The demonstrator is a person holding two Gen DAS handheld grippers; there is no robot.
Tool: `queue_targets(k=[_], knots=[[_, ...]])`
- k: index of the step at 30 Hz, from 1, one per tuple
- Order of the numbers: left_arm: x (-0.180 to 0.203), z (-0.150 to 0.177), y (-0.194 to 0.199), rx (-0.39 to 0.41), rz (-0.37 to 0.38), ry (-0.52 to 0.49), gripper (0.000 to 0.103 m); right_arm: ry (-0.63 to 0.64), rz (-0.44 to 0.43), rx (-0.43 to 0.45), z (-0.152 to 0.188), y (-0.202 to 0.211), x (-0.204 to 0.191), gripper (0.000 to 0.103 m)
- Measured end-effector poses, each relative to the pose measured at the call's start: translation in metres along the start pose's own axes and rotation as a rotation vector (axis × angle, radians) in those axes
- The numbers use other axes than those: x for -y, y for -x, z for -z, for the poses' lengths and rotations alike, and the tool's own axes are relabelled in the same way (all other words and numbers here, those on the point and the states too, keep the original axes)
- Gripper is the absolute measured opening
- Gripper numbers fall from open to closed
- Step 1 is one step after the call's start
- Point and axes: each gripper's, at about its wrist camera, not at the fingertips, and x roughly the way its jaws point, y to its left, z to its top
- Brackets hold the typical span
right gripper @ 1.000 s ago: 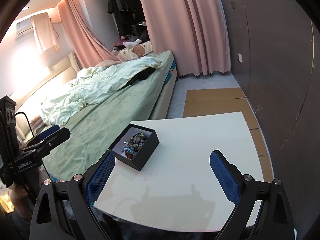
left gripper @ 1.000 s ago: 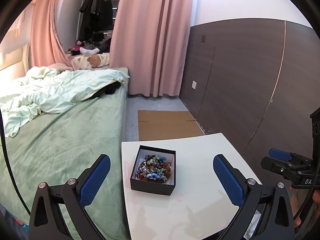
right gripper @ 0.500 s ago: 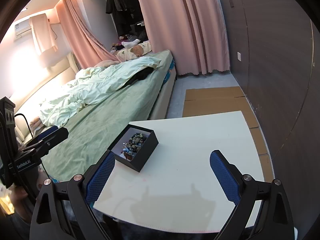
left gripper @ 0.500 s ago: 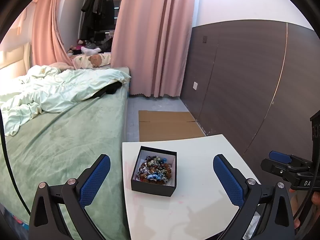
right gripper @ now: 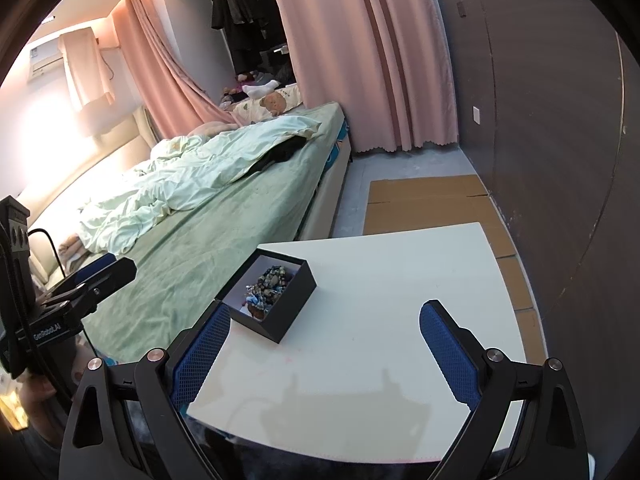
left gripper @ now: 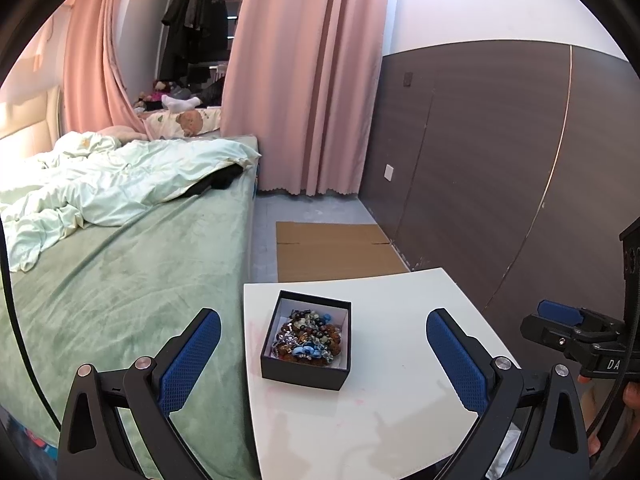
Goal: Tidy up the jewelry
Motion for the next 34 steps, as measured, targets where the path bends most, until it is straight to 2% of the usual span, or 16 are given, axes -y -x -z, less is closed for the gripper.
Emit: queue_targets(k=[24,34], knots=[[0.004,0.003,0.002,-0.002,-0.019,-0.002,0.103,0.001,0.024,-0.016,0.006,-0.001,-0.005,0.096],[-0.001,0.006,-0.003,-0.027,-0.034,-0.003,0.103,0.003,0.037,-0.025,0.011,-0.002,-0.006,0.096]])
